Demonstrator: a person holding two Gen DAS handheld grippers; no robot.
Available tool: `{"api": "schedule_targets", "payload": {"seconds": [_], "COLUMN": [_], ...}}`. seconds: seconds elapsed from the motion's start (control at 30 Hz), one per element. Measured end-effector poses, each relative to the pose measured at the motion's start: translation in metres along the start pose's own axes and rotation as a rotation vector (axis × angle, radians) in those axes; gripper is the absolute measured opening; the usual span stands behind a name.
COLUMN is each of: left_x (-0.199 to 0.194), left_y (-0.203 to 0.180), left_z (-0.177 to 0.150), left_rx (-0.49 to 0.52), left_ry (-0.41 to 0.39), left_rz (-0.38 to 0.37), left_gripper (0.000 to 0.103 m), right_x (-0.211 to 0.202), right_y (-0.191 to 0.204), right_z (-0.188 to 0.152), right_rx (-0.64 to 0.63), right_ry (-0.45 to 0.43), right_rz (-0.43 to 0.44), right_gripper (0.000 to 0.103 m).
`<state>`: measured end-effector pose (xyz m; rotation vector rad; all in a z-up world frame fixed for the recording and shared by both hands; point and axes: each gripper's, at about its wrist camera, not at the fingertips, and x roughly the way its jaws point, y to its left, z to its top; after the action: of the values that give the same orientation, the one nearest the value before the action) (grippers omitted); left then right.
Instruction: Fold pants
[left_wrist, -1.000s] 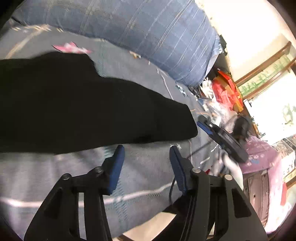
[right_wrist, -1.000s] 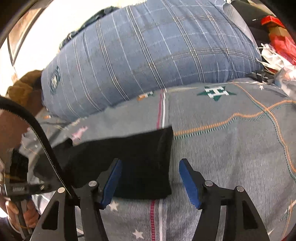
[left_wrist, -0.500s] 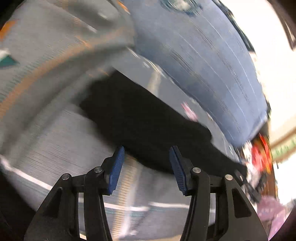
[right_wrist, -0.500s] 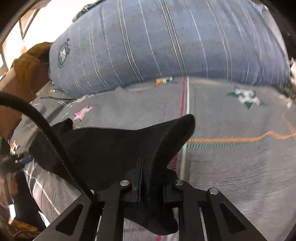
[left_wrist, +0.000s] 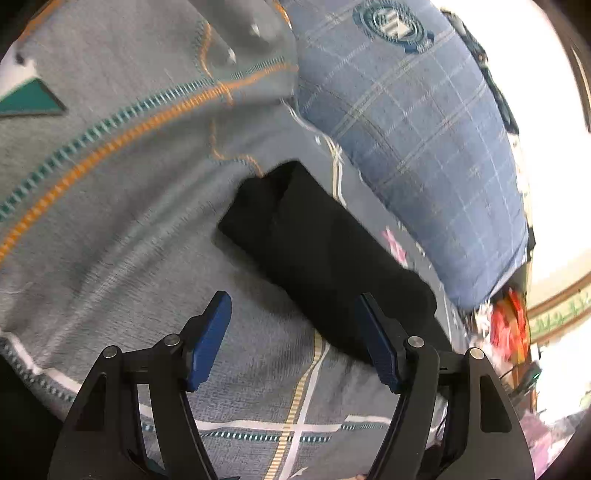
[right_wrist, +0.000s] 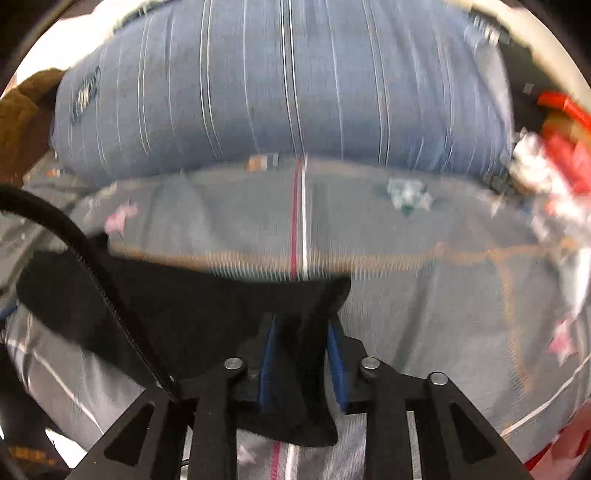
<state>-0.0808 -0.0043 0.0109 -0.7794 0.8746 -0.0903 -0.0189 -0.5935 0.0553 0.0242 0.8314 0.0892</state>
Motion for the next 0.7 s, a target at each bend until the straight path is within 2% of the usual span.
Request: {"api": "schedule_targets", "payload": {"seconds": [0.07,0.1,0.2,0.27,0.33,0.37,0.4,0.47,0.5,0.6,0.7], "left_x": [0.006,0.010,0.016,0.018,0.023,0.025,0.027,0.031,0.033,0.024,0.016], "left_y": [-0.003,-0.005,-0.010,-0.013,-0.020,-0.024,-0.028,-0.038,-0.041,-0.054,-0.055], "left_z": [0.006,0.009,0.016,0.020,0.024,0.026,0.028,0.035,0.042,0.058,0.060], "left_rx": [0.006,0.016,0.030,0.037,0.058,0.085,0.110,0.181,0.192,0.246,0.286], "left_ry": [0.011,0.011,0.002,-0.016,-0.025,-0.023,-0.024,-0.031,-0.023,-0.042,-0.075], "left_rz": [-0.016,-0.022,-0.038,-0.063,-0.068,-0.057,-0.044,-0.005,-0.016,-0.058,-0.022], "left_gripper": [0.070,0.070,0.070,0.070,0.069,0.058,0.038,0.022,0.019,0.016,0.015], "right_x": [-0.014,-0.017,-0.006,0.015,0.031,0.043,0.057,0.085,0.096,0.114,0.107], "right_y": [0.015,0.028,0.084,0.135,0.178,0.201,0.224,0.258,0.276,0.304,0.310], "right_z": [0.015,0.022,0.041,0.052,0.057,0.058,0.059,0.059,0.058,0.052,0.052], "right_rx": [-0.010,-0.021,-0.101,-0.182,-0.265,-0.308,-0.340,-0.378,-0.406,-0.437,-0.415], "right_ry": [-0.077,-0.113,-0.122,-0.095,-0.076,-0.061,-0.033,0.027,0.053,0.074,0.031], "right_rz": [0.067,0.131,0.379,0.485,0.553,0.591,0.622,0.654,0.655,0.607,0.618], "right_gripper": [0.044,0.047,0.048,0.048,0.048,0.048,0.048,0.048,0.048,0.048,0.048]}}
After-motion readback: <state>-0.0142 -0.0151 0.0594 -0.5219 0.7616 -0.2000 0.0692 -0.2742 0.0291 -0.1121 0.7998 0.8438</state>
